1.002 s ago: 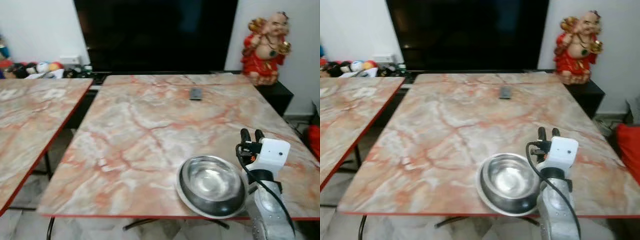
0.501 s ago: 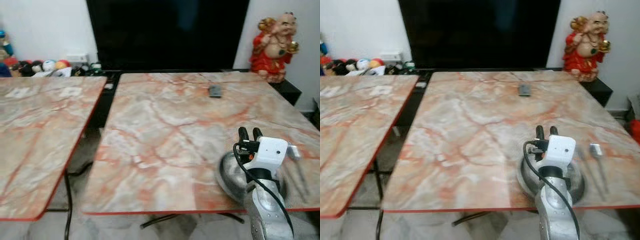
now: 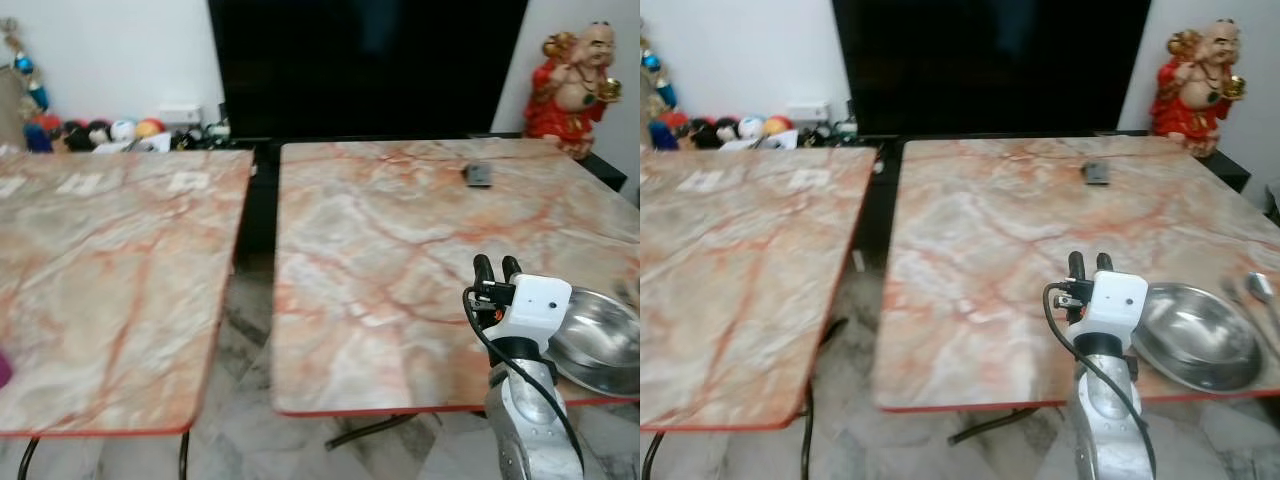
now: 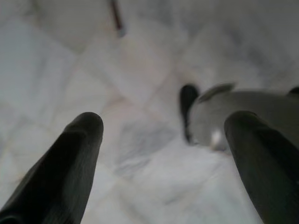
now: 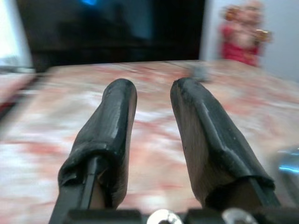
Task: Setting the table
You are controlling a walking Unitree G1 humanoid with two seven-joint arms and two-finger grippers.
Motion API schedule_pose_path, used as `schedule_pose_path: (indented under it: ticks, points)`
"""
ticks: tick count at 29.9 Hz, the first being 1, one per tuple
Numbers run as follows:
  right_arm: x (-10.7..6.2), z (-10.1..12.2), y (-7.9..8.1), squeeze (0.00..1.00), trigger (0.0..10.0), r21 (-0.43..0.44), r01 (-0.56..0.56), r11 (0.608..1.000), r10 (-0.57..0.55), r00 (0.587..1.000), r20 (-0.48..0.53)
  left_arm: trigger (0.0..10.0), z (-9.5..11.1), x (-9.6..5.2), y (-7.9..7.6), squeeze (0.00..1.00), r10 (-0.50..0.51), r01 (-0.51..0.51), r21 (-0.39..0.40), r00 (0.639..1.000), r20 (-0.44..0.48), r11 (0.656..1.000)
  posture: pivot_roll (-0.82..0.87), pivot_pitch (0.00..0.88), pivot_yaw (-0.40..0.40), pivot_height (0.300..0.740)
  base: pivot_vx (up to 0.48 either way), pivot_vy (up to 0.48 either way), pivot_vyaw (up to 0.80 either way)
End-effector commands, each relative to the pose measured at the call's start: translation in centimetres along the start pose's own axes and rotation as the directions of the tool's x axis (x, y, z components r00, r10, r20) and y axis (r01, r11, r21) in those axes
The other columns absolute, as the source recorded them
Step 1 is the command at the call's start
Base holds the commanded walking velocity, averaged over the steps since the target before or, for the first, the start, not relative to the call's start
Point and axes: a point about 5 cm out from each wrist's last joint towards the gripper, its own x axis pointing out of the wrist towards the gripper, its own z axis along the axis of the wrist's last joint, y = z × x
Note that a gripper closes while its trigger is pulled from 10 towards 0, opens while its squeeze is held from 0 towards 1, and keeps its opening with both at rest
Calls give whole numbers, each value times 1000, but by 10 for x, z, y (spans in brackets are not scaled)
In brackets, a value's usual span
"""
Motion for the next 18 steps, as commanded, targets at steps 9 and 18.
schedule_pose_path:
  ticks: [9,18]
  points:
    - [-3,2,-9,0,10000,-24,27,999,-27,1000,5,10000,-5,-1,-1,0,-6,7,9,1000,-19,1000,-47,11,1,740,-170,244,0]
    - [-11,2,-40,0,10000,-114,264,958,-265,964,11,10000,-6,-1,-1,0,-7,7,15,1000,-20,1000,-48,22,0,740,0,0,0]
